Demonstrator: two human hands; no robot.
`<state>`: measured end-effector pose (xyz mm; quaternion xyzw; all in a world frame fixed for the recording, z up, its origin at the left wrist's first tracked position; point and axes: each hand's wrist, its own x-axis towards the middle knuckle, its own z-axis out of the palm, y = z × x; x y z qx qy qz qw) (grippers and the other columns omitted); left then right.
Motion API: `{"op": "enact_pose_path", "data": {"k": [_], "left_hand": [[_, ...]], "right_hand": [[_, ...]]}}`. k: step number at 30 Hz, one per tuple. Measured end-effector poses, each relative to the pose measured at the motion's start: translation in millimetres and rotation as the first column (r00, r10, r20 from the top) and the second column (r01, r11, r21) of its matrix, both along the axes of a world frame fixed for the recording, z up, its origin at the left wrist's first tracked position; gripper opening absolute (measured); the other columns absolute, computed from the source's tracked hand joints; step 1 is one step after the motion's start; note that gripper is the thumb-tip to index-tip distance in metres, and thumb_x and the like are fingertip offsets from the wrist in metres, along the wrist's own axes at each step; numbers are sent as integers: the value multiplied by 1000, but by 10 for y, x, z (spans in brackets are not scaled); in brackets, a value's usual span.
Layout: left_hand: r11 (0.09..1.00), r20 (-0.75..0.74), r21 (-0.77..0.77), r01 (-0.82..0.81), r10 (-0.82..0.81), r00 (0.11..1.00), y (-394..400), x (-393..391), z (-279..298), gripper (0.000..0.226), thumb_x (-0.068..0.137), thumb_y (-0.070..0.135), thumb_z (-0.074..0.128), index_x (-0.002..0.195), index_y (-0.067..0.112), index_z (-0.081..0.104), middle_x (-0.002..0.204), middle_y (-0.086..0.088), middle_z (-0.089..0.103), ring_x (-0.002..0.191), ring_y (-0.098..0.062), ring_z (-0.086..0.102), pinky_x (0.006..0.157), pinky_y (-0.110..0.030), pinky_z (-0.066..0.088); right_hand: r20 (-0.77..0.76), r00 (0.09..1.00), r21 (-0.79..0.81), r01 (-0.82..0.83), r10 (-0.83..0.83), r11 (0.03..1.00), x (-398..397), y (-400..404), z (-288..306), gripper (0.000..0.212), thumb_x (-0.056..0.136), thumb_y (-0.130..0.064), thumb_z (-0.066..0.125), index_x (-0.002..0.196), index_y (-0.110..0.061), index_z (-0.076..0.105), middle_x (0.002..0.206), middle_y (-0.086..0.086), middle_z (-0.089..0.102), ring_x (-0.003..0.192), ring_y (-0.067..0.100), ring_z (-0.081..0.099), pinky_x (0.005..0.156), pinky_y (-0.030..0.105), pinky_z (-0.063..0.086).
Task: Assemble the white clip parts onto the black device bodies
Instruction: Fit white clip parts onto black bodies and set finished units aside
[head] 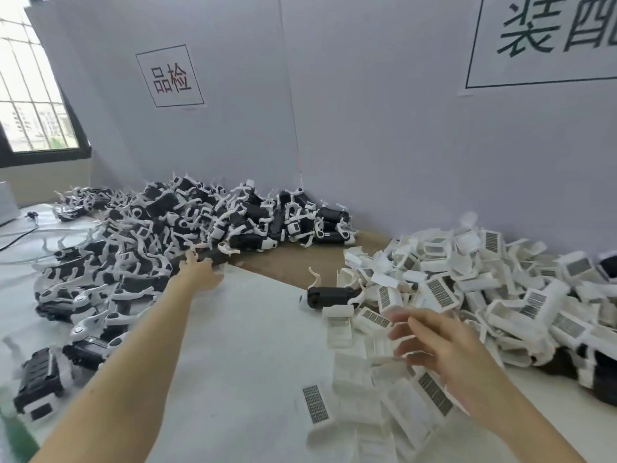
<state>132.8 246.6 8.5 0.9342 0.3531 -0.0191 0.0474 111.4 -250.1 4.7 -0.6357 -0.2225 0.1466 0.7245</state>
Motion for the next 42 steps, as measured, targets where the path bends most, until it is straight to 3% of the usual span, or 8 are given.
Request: {"op": "enact_pose_path", "data": {"k": [6,10,15,21,25,29,34,42], "left_hand": [[990,217,107,92,-113,970,-156,-88,111,26,97,17,62,116,6,77,126,-18,57,132,-36,43,112,-41,35],[955,467,-190,229,-118,877,-744,-273,204,18,94,13,66,95,15,84,112,-10,72,116,-33,61,99,-36,49],[733,683,-493,468,-7,730,-1647,-593,266,22,95,10,65,97,26,80,118,9,60,77,-12,77,65,-11,49],[692,826,-365,623,-68,560,-2563,-959,433,24,91,18,76,107,36,80,121,16,52,94,4,61,75,-12,45],[616,888,-320,720,-69,454,-3165,-1152,533,26,92,14,78,112,31,80,123,12,55,81,11,61,67,-3,47],[434,909,-283,855,-164,384,-3842,-1254,500,27,91,12,82,111,31,81,126,7,54,84,-7,74,70,-14,55],[380,854,-10,925,-478,206,-4574,-1171,250,31,89,21,81,119,32,80,129,24,47,122,-13,50,88,-16,53],[182,701,101,978,-711,60,-4780,-1081,-79,34,95,40,68,128,34,75,139,19,48,133,-14,42,110,-19,36]], "right_hand": [[27,999,27,32,-33,999,-32,-140,-27,26,103,-7,54,103,-8,80,93,25,72,77,32,69,64,27,58],[-7,998,81,55,-55,995,-105,-205,-7,27,102,-3,53,101,-5,80,92,28,71,75,33,68,63,29,59],[11,991,108,132,-134,985,-278,-506,68,27,104,-1,52,105,-5,79,100,29,72,83,34,71,68,32,61],[-42,973,78,231,-228,970,-539,-1137,105,26,106,-2,51,109,-4,77,98,26,73,85,35,73,68,32,62],[-113,959,62,267,-259,962,-721,-1511,37,24,106,-8,52,115,1,72,101,29,72,85,38,74,68,33,61],[-267,928,131,303,-261,944,-836,-1774,8,47,99,-37,58,122,1,70,108,32,72,89,43,74,66,38,62],[-463,841,177,396,-279,901,-892,-2025,63,74,85,-66,60,130,-8,63,117,32,72,103,49,73,66,44,64],[-504,764,89,511,-404,855,-918,-2121,-154,75,74,-50,82,126,0,60,83,26,67,64,38,68,54,36,59]]}}
